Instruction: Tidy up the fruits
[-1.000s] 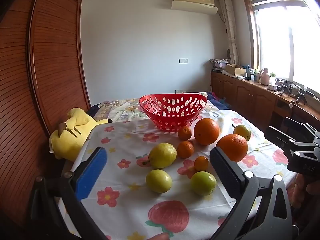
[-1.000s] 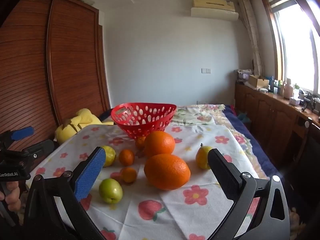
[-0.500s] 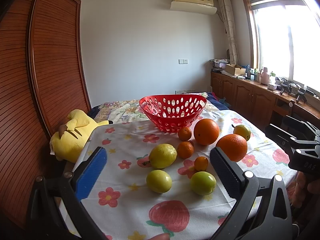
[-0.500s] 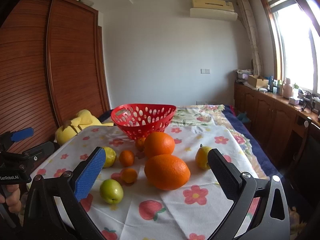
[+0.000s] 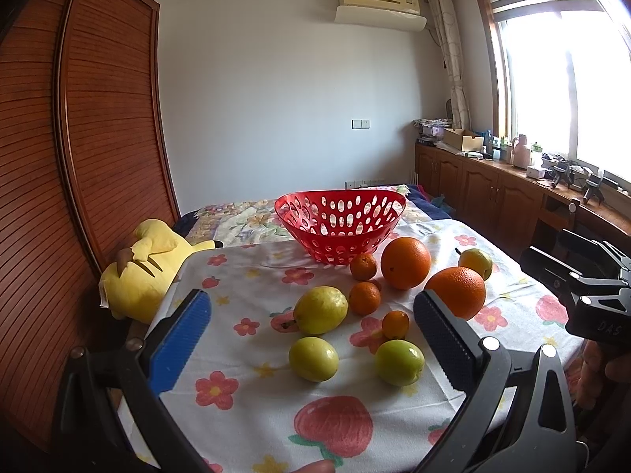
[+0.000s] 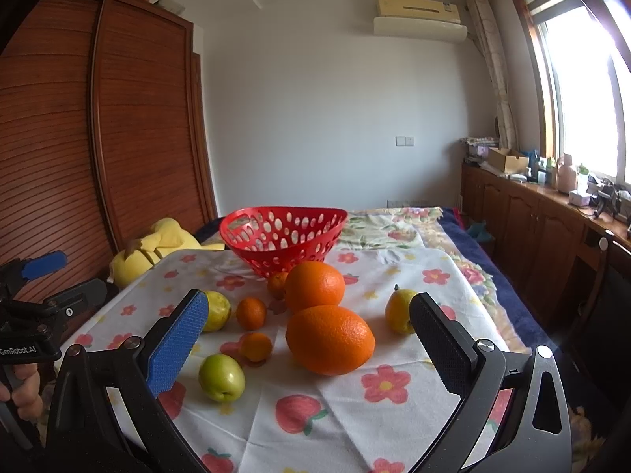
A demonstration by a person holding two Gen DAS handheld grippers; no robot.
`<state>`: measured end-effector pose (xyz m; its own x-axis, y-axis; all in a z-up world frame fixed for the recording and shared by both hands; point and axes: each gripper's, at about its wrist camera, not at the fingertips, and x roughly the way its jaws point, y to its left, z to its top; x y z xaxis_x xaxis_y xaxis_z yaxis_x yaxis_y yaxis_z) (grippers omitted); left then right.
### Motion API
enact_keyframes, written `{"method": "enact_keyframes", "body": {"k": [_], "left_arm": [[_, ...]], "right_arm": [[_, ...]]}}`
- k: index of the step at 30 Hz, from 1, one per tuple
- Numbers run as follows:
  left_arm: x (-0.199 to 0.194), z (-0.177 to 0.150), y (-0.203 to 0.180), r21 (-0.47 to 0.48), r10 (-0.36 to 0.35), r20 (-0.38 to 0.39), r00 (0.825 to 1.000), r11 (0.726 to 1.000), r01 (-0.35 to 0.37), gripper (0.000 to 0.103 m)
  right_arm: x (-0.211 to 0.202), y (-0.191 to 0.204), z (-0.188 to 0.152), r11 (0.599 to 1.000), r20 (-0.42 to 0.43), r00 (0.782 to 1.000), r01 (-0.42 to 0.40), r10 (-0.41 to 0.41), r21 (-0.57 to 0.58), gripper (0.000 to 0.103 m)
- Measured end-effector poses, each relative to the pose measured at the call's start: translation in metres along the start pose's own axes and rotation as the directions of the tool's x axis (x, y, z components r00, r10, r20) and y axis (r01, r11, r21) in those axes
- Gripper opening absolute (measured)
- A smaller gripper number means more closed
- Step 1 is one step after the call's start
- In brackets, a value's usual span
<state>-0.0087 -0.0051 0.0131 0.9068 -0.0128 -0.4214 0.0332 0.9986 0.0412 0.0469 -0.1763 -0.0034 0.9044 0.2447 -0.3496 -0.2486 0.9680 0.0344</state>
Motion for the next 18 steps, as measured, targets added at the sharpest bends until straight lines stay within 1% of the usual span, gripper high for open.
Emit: {"method": "enact_keyframes", "body": {"k": [18], "left_arm": [[-0.0053,0.0039,0.0024,0.001,0.002,0.004,1.0,1.0,-0.002,0.103]], "right_arm": [[-0.0024,0.0014,0.0017,1.0,0.003,1.0,-0.003,0.003,0.0,0.103]]}}
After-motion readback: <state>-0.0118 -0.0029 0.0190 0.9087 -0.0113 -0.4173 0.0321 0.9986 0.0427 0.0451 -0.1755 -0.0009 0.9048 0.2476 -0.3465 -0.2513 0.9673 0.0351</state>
